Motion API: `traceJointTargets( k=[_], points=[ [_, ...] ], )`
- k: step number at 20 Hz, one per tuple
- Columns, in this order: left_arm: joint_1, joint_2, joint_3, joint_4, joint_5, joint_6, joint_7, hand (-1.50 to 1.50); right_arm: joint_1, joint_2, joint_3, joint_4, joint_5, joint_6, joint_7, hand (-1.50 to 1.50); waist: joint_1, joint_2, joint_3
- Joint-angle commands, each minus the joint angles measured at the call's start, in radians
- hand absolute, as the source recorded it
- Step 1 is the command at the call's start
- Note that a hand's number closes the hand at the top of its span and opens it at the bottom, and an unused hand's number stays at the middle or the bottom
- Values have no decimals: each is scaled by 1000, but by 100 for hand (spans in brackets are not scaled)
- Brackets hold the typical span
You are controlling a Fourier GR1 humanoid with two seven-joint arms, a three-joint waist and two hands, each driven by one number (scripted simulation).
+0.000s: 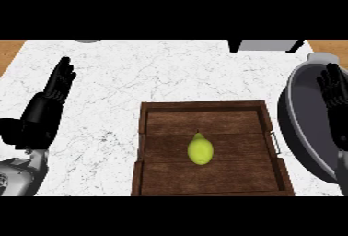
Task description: Pick the pear from the tray and place it in the pot
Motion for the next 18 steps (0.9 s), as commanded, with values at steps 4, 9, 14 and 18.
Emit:
traceJointTargets(
  k=[4,9,14,18],
  points=[
    [-70,-74,30,2,54,8,-34,0,-165,92,91,100,-271,362,31,150,89,39,29],
    [-80,-135,38,38,115,-14,-64,0,-275,-50,159,359,-103,529,-35,-150,104,54,25],
    [-81,-126,84,72,144,-25,-54,0,-304,-68,189,465,-75,814,-369,-150,65,36,27],
    [-89,-122,116,120,159,-56,-86,0,-405,-104,235,593,90,879,-541,-150,62,34,25]
  ],
)
